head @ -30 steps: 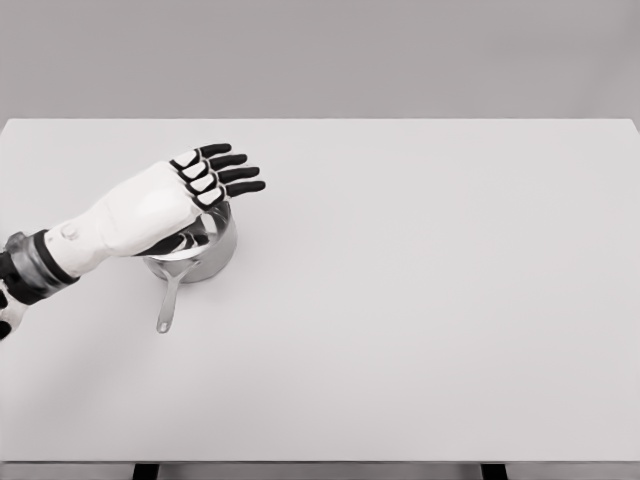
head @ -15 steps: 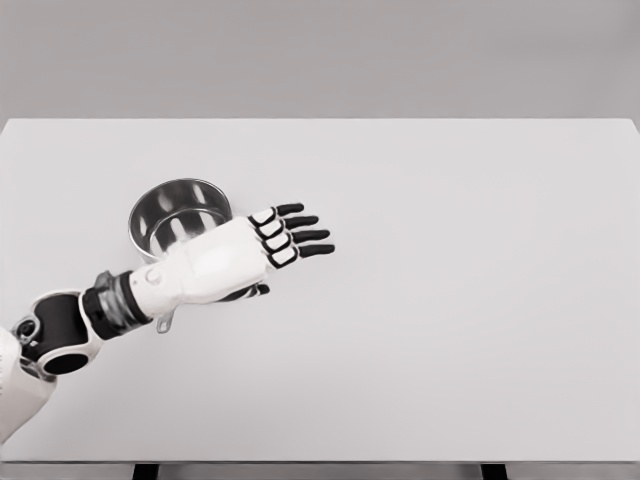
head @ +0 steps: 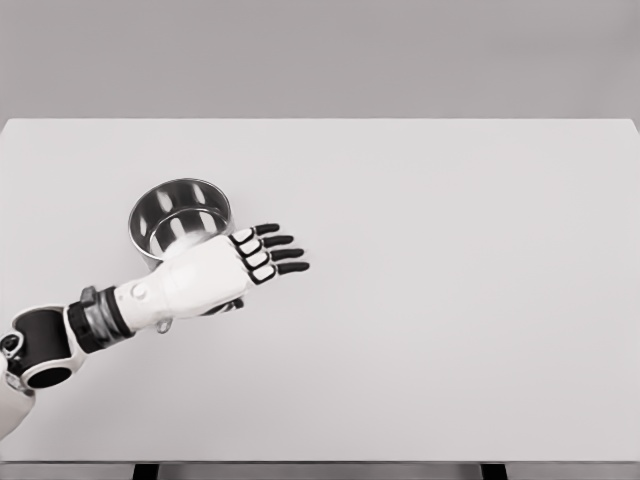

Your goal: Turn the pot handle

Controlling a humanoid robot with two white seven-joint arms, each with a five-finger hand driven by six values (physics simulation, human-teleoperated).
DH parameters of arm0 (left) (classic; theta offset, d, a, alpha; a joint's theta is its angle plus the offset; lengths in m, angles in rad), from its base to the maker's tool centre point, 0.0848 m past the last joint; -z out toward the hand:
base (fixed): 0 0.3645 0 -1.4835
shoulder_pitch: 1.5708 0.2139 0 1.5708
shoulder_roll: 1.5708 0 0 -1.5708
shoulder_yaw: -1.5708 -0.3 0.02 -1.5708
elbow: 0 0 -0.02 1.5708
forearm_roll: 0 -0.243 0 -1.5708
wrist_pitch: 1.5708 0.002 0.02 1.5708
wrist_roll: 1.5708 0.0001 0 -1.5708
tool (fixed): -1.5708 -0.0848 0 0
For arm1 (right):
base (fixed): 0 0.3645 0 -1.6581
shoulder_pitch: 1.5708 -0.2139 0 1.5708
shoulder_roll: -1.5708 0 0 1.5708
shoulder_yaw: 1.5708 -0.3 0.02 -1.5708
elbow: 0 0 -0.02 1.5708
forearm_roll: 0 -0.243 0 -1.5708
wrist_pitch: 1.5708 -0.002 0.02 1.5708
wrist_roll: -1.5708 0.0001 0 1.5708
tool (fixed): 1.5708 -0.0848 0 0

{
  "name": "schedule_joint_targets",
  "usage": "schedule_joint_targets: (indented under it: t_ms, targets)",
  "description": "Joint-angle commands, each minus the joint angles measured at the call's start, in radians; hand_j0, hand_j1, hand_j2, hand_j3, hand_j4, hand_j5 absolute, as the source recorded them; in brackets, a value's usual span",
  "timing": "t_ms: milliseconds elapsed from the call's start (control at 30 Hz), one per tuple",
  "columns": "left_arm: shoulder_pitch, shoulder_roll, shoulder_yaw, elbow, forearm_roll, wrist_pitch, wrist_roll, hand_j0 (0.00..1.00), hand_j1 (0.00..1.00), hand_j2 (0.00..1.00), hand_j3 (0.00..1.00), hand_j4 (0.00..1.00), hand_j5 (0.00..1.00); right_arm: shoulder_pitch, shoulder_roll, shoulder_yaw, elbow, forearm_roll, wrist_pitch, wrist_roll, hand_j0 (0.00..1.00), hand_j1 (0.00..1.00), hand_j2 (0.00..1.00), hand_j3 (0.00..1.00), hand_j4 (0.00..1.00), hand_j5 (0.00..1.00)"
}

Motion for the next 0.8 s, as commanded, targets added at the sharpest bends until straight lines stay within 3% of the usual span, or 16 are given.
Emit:
schedule_joint_targets:
  t_ms: [0, 767]
  targets:
    - [0.003, 0.008, 0.032, 0.003, 0.009, 0.0, 0.001, 1.0, 1.0, 1.0, 1.0, 1.0, 1.0, 0.0, 0.0, 0.0, 0.0, -0.001, 0.0, 0.0, 1.0, 1.0, 1.0, 1.0, 1.0, 1.0]
    - [0.06, 0.06, 0.095, 0.003, 0.013, 0.0, 0.022, 1.0, 1.0, 1.0, 1.0, 1.0, 1.0, 0.0, 0.0, 0.0, 0.0, -0.001, 0.0, 0.0, 1.0, 1.0, 1.0, 1.0, 1.0, 1.0]
